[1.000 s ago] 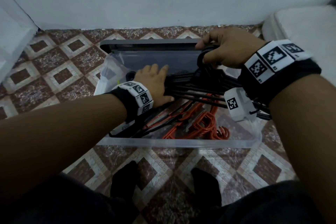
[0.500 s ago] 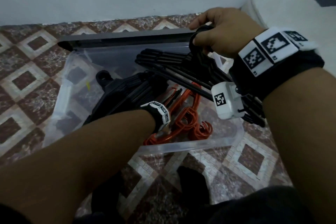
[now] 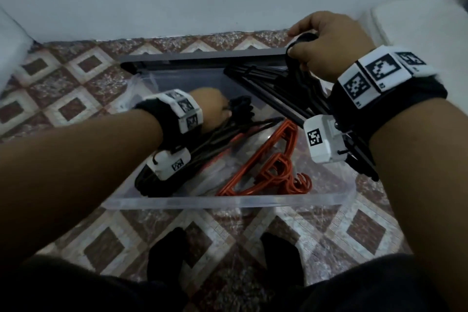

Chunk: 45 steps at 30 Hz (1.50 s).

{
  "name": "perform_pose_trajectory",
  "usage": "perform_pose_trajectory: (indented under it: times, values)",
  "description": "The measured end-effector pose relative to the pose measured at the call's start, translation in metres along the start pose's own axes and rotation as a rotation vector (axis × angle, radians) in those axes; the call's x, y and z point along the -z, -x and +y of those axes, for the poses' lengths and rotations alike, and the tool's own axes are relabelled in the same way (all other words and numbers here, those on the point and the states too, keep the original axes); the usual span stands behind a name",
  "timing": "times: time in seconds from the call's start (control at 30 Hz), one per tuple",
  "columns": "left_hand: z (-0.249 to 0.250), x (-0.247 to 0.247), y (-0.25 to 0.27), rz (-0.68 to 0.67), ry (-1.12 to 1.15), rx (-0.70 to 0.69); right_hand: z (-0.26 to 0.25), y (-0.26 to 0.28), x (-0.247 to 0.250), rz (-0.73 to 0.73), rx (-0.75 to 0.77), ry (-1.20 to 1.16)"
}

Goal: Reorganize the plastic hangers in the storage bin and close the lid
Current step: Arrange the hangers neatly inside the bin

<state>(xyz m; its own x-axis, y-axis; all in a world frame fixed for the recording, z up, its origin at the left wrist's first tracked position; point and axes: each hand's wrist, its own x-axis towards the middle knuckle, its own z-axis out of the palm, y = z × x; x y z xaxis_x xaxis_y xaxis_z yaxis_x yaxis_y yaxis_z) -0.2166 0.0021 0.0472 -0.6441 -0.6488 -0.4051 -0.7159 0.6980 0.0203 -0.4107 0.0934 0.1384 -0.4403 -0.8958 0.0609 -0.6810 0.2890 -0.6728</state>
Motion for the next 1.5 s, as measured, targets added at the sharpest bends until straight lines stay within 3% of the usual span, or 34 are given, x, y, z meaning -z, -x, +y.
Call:
perform_pose_trajectory:
  times: [0.13, 0.33, 0.47, 0.57, 0.67, 0.83, 1.0, 1.1, 1.13, 1.2, 1.3, 1.5]
  values:
    - [-0.017, 0.045, 0.051, 0.332, 0.220, -0.029, -0.016, 0.010, -0.003, -0.003, 0.015, 0.001]
    - [-0.002, 0.065, 0.089, 0.466, 0.370, -0.030, -0.038, 0.020, -0.010, -0.091, 0.056, -0.017]
    - [0.010, 0.068, 0.094, 0.400, 0.544, -0.038, -0.048, 0.032, -0.015, -0.288, 0.096, -0.035]
    - [0.014, 0.072, 0.099, 0.354, 0.596, -0.072, -0.054, 0.038, -0.018, -0.458, 0.120, -0.173]
    - [0.016, 0.076, 0.104, 0.317, 0.752, -0.071, -0.057, 0.040, -0.019, -0.533, 0.148, -0.238]
    - [0.017, 0.093, 0.106, 0.317, 0.867, -0.144, -0.057, 0.039, -0.021, -0.470, 0.229, -0.067]
    - [0.005, 0.105, 0.109, 0.182, 0.977, -0.250, -0.061, 0.041, -0.019, -0.343, 0.225, 0.019]
    - [-0.007, 0.097, 0.105, 0.289, 1.104, -0.194, -0.065, 0.042, -0.022, -0.314, 0.160, -0.058]
    - [-0.012, 0.091, 0.101, 0.371, 1.044, -0.118, -0.066, 0.042, -0.024, -0.305, 0.154, -0.077]
    - [-0.025, 0.076, 0.089, 0.442, 0.657, 0.007, -0.068, 0.042, -0.027, -0.297, 0.153, -0.104]
    - [-0.034, 0.047, 0.074, 0.275, 0.095, -0.048, -0.072, 0.042, -0.030, -0.316, 0.180, -0.100]
    - [-0.035, -0.003, 0.059, 0.395, 0.086, -0.072, -0.073, 0.042, -0.034, -0.275, 0.243, -0.185]
